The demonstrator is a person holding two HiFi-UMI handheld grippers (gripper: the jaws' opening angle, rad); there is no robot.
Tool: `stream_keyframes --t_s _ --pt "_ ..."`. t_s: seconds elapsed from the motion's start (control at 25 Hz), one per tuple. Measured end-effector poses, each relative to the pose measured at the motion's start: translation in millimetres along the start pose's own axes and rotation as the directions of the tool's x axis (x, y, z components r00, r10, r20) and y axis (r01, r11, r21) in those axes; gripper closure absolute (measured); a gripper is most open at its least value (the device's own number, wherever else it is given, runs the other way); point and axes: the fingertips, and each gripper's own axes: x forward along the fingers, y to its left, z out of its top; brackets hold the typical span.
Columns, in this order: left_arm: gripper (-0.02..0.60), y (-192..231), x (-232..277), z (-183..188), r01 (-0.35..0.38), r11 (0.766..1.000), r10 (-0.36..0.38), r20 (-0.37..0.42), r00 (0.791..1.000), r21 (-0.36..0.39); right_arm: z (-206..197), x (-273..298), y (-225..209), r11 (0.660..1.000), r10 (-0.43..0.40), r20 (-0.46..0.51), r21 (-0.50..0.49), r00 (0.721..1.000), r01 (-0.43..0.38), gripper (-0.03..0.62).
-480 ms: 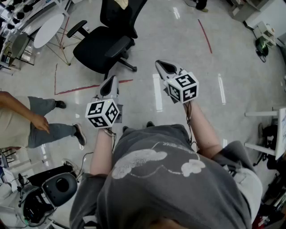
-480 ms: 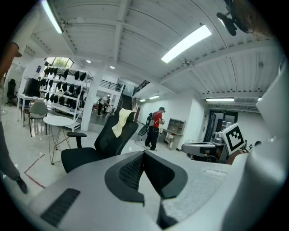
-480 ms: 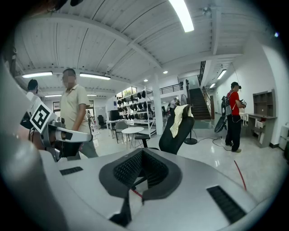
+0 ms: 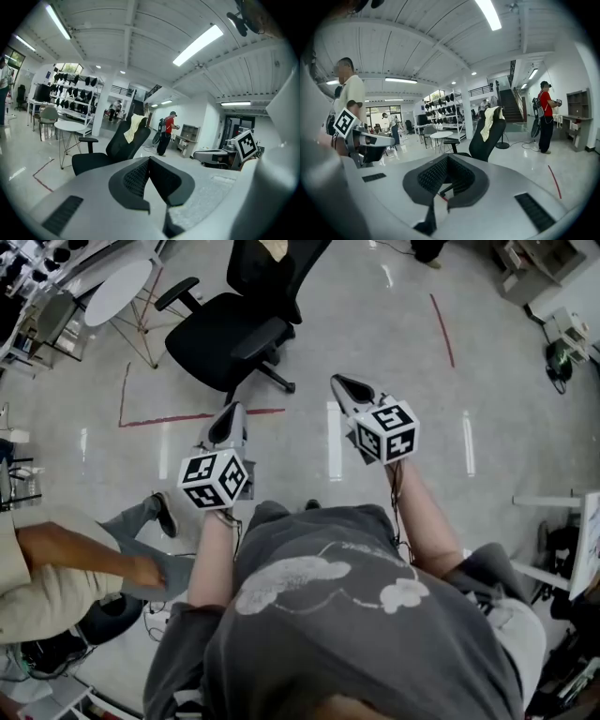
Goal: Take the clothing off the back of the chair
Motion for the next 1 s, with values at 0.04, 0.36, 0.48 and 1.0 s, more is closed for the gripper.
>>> stream_keyframes --t_s 0.04,0.36,0.48,1.0 --pt "0.581 2.7 -1.9 -0.6 -0.011 1.0 0.011 0.0 1.0 -0.004 -1.1 2.5 1.7 1.0 0.012 -0.004 0.002 1.0 -0.012 0.602" --pt "0.581 35.2 -18.7 -5.6 -0.097 0.995 0.097 -0.01 0.995 -0.035 -7.7 31.2 10.3 0.998 0.061 -0.028 0.027 0.998 -0.061 0.602" --pt "0.581 48.4 -20.0 -0.7 -0.125 0.991 0.125 -0.001 0.992 -0.043 -8.9 42.2 6.8 0.998 0.057 -0.037 0.044 0.998 -0.055 0.602" --pt "0.581 149.7 78.8 31.6 -0.076 0.995 0.075 -0.02 0.997 -0.067 16.7 151.5 -45.8 0.996 -0.052 -0.084 0.068 0.995 0.058 0.602"
